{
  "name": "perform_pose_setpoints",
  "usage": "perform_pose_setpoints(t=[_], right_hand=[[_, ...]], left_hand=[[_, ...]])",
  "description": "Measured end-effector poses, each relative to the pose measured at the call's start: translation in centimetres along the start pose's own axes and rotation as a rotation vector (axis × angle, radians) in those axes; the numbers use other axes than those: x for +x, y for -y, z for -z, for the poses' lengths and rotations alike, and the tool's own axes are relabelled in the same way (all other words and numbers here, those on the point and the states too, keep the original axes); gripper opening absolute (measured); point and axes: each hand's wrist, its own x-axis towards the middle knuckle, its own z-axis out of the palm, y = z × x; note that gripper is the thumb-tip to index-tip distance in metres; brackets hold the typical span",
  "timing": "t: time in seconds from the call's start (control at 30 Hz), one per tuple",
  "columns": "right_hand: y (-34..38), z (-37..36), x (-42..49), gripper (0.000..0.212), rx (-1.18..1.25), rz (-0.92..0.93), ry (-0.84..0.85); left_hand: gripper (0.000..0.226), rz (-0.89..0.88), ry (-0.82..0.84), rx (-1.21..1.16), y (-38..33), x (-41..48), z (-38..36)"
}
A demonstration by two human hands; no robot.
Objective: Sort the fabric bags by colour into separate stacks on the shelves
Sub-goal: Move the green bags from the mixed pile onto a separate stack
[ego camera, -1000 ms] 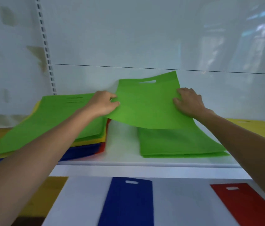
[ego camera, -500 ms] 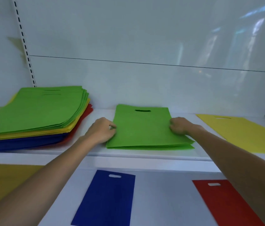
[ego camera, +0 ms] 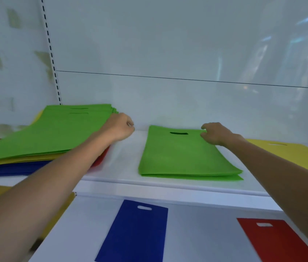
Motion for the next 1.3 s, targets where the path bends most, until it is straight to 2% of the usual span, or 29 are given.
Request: perform_pose_setpoints(t=[0.13, 0.3, 0.57, 0.7, 0.77, 0.9, 1.0, 1.13, 1.23, 1.3], right_hand=[[5.7, 2.1, 0.2, 0.041, 0.05, 0.081, -0.102], [14.5, 2.6, 1.6, 0.041, 0.127, 0.173, -0.135], [27.2, 1.2, 2.0, 0.04, 0.189, 0.254, -0.125], [29.9, -0.4, 1.9, 0.033, 0.183, 0.238, -0.085], [31.2, -1.5, 1.6, 0.022, 0.162, 0.203, -0.026], [32.4, -3.5, 0.8, 0.041, 0.238, 0.06, 0.05], [32.4, -3.9, 0.7, 0.046, 0.384, -0.052, 0.013], [31.9, -4.2, 0.5, 0.042, 0.621, -0.155, 0.031], [31.5, -4.5, 0.4, 0.033, 0.665, -0.159, -0.012], [31.3, -4.5, 0.3, 0.022, 0.685, -0.14, -0.054]], left_hand=[[0.026, 0.041, -0.069, -0.017, 2.8, 0.2, 5.0], [0.027, 0.123, -0.074, 0.022, 10.0, -1.2, 9.8], [0.03, 0.355, 0.067, 0.156, 21.6, -2.9, 13.7], [0.038, 0.416, 0.181, 0.215, 24.9, -3.4, 13.5], [0.035, 0.407, 0.181, 0.2, 25.9, -3.6, 13.3], [0.039, 0.402, 0.079, 0.091, 27.3, -3.3, 13.0], [0.026, 0.38, -0.036, 0.008, 27.7, -3.2, 12.7], [0.023, 0.333, -0.143, 0.028, 27.7, -3.0, 11.7], [0.025, 0.323, -0.142, 0.003, 27.3, -2.7, 11.0], [0.035, 0.317, -0.131, -0.03, 27.0, -2.5, 10.9]])
